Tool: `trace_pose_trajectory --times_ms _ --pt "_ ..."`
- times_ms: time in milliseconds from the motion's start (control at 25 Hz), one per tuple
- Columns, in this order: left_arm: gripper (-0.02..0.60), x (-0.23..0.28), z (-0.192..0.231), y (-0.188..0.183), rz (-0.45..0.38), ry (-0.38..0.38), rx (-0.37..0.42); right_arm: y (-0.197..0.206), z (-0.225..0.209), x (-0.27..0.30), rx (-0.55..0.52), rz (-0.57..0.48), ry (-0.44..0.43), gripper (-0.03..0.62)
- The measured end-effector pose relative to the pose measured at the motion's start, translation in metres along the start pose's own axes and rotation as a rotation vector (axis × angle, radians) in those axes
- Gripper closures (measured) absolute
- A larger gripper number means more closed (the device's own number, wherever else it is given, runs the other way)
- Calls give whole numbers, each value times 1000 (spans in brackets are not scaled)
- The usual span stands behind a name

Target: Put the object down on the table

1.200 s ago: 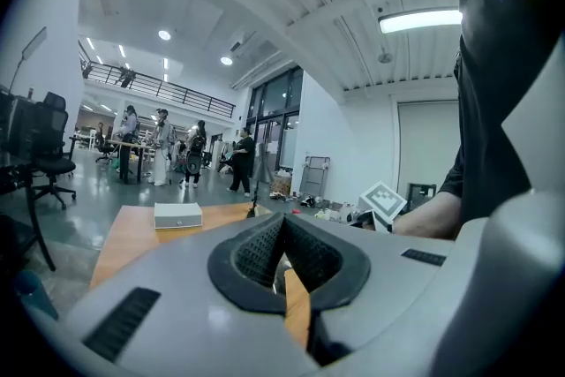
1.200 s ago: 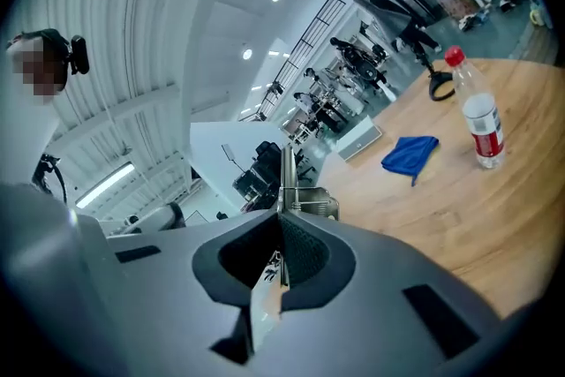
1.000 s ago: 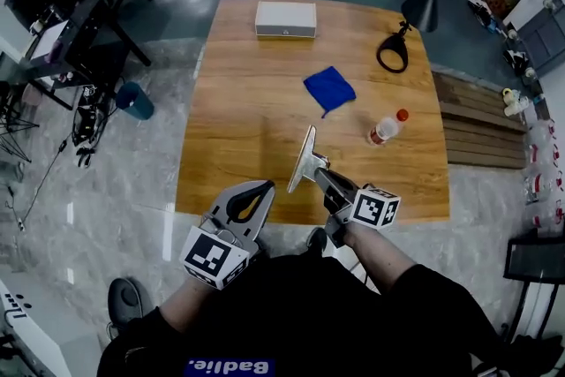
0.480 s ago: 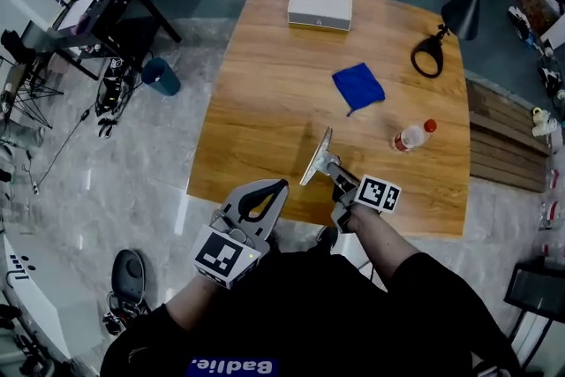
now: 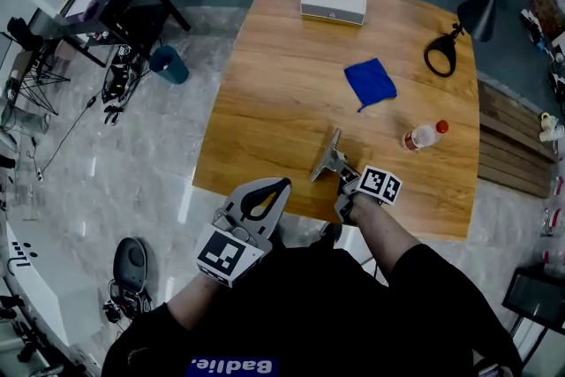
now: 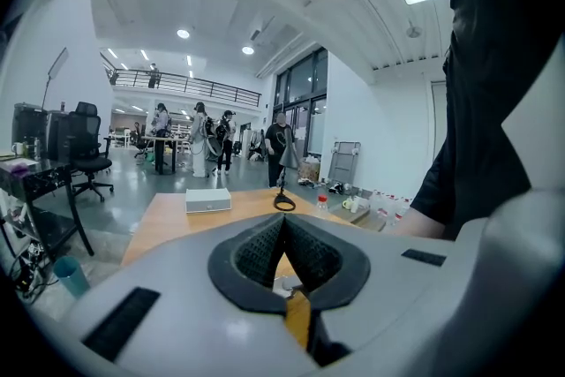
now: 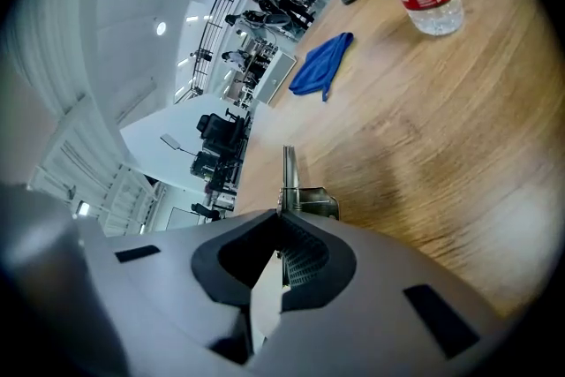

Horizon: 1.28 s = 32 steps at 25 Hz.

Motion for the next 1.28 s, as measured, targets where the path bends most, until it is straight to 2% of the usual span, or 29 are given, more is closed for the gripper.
trace_pose_trajectory --times_ms 240,760,960,1120,1280 --pt "574 -8 4 0 -2 -16 -30 4 -8 5 59 -2 42 585" --pt "574 -38 22 12 24 8 -15 13 -13 8 135 -41 67 571" --pt "574 -45 30 8 6 61 -17 17 -12 -10 130 -80 83 519" --pt "574 -50 37 11 -18 121 -10 26 -11 -34 120 -133 118 516" --pt "574 -58 46 20 -49 194 -22 50 7 -65 101 -209 124 516"
Point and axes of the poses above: the fingertips, and each gripper's own axes: x forward along the fingers, z to its left, y out of its underside, the point moved 10 cm from there along -x, backward along the fingers, and after that the axes turned 1 degree about z, right-handed, at the moved point
